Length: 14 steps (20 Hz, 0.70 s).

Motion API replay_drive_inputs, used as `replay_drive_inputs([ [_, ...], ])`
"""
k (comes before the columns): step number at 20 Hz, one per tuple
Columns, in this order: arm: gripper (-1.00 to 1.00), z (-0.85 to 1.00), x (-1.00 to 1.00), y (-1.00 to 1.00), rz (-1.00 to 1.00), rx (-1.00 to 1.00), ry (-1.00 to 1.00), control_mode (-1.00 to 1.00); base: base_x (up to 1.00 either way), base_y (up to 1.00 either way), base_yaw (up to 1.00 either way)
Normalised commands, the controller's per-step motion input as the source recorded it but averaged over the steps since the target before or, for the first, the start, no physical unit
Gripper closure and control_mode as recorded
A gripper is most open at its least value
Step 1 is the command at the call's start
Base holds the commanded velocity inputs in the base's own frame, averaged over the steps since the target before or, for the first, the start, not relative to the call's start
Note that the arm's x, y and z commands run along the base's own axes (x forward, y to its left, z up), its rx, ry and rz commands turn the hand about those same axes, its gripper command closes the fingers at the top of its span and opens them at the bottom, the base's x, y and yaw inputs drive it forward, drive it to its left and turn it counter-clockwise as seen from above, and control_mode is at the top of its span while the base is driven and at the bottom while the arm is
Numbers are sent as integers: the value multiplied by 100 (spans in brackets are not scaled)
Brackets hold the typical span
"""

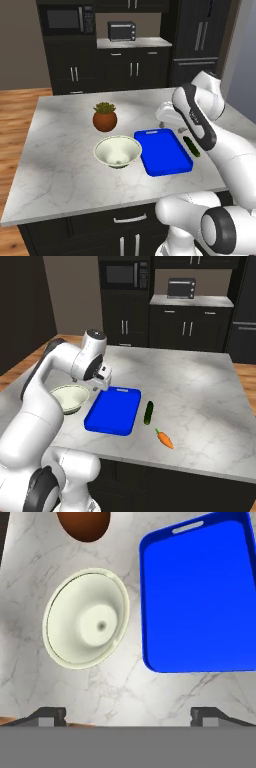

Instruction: Place the two vegetables and bowl onto the tray for setting up a vegetable dip station.

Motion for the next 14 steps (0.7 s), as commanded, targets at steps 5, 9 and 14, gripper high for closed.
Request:
replay_drive_inputs([
  [5, -100, -2, 17, 8, -5, 6, 0, -100, 0, 0, 0],
  [9, -100, 0, 12, 7, -5, 5, 0, -100, 0, 0, 0],
  [14, -100, -7, 20, 18, -2, 0, 0, -100, 0, 0, 0],
])
